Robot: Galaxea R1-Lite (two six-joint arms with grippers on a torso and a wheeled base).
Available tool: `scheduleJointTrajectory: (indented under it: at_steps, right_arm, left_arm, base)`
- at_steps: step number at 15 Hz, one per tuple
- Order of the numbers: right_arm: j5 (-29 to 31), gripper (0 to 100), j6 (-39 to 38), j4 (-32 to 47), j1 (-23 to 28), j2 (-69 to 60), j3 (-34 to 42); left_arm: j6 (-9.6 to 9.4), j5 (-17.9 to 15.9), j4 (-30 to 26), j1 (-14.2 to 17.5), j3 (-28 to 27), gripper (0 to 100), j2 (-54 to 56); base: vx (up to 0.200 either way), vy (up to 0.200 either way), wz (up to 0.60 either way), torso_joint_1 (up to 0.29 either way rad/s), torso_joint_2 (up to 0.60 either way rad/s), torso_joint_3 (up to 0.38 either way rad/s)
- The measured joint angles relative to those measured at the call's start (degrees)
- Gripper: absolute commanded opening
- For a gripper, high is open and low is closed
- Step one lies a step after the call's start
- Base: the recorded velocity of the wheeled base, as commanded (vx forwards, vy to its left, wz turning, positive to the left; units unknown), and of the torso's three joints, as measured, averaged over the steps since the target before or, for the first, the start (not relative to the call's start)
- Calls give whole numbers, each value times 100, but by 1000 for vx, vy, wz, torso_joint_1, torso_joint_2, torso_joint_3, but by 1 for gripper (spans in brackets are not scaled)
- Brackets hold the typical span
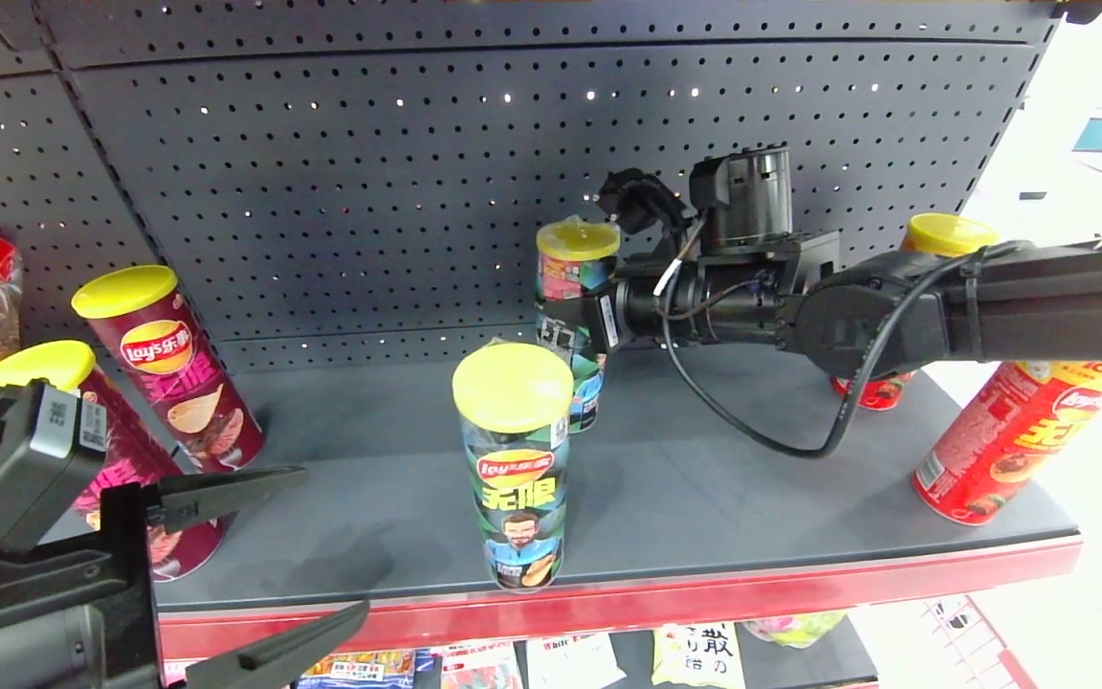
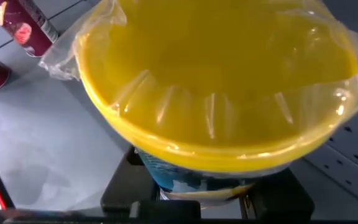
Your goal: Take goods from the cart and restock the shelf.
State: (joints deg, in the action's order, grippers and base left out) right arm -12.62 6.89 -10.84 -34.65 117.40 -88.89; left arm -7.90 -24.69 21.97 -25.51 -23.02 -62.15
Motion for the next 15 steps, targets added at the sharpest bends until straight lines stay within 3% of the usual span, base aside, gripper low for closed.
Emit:
scheduleJointTrajectory:
  at_steps: [15]
  right_arm:
    - [11,0,-2,-5,-123,230,-121]
  left_arm:
    - [16,2,-5,0,-2,100,-80]
  base:
    - [0,0,0,0,0,0]
